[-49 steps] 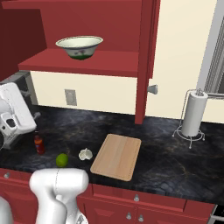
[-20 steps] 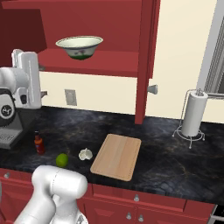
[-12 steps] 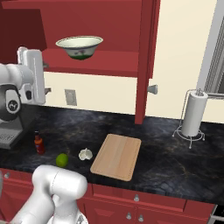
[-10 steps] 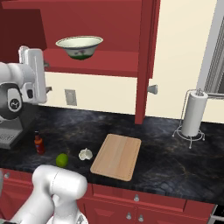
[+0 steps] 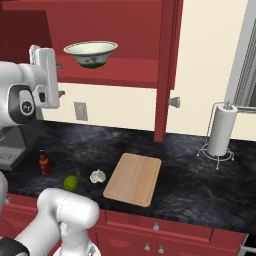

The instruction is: Open the cabinet. Place the bowl and condiment on the counter. Then place the lime and garlic on the cutting board.

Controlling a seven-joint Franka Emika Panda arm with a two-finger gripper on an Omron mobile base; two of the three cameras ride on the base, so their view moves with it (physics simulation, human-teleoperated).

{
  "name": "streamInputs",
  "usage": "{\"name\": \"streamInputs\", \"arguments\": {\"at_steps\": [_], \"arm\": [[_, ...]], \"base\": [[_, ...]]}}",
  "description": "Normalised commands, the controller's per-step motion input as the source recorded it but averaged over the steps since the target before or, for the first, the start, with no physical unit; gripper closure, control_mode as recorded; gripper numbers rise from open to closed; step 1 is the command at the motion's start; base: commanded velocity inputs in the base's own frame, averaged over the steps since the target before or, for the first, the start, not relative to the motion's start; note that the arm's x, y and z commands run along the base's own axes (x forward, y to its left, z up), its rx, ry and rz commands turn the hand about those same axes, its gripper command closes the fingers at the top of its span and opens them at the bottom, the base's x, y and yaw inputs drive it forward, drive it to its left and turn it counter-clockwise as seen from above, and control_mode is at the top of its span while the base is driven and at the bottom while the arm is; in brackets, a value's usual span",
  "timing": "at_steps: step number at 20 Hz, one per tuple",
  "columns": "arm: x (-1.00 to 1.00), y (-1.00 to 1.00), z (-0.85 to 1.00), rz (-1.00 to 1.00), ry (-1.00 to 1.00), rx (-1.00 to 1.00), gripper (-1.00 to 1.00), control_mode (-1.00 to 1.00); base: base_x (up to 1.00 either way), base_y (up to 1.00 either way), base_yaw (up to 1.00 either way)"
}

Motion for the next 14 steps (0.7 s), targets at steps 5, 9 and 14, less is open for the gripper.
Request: {"name": "streamInputs", "arguments": {"at_steps": [5,9,14], "arm": [[0.30,0.00,0.06,0.00,0.00,0.00,-1.00,-1.00],[0.31,0.00,0.12,0.00,0.00,0.00,-1.00,-1.00],[0.34,0.00,0.11,0.00,0.00,0.00,-1.00,-1.00]], "base": [[0.00,0.00,0.00],[0.00,0.00,0.00],[0.00,0.00,0.00]]}}
